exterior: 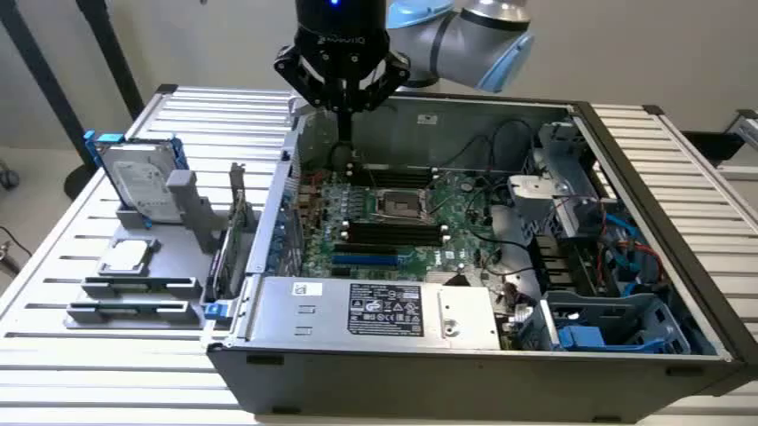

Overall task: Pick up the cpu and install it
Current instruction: 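Reach for the cpu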

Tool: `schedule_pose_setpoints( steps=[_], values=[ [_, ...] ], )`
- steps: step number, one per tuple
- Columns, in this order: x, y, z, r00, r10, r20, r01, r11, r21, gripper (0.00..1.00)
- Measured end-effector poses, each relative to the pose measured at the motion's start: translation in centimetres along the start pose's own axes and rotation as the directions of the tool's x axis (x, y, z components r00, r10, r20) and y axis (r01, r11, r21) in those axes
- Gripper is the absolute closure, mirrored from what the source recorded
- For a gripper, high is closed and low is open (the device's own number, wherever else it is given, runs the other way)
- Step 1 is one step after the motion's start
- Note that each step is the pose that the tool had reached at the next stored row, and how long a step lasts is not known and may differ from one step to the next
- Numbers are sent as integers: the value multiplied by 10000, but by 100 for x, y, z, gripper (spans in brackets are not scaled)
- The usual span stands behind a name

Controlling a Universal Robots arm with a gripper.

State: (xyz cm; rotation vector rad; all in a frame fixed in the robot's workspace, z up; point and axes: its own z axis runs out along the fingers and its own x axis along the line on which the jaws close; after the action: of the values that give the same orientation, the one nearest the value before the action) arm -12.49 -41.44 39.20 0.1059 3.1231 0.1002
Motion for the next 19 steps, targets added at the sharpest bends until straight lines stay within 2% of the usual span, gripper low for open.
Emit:
schedule_pose_setpoints(
  steps=[13, 16, 19],
  values=[
    [0, 0, 0, 10000, -1, 0, 1, 10000, 0, 89],
    [109, -6, -2, 10000, -2, 34, 2, 10000, -3, 89],
    [247, -15, -4, 10000, -2, 36, 2, 10000, -3, 89]
  ],
)
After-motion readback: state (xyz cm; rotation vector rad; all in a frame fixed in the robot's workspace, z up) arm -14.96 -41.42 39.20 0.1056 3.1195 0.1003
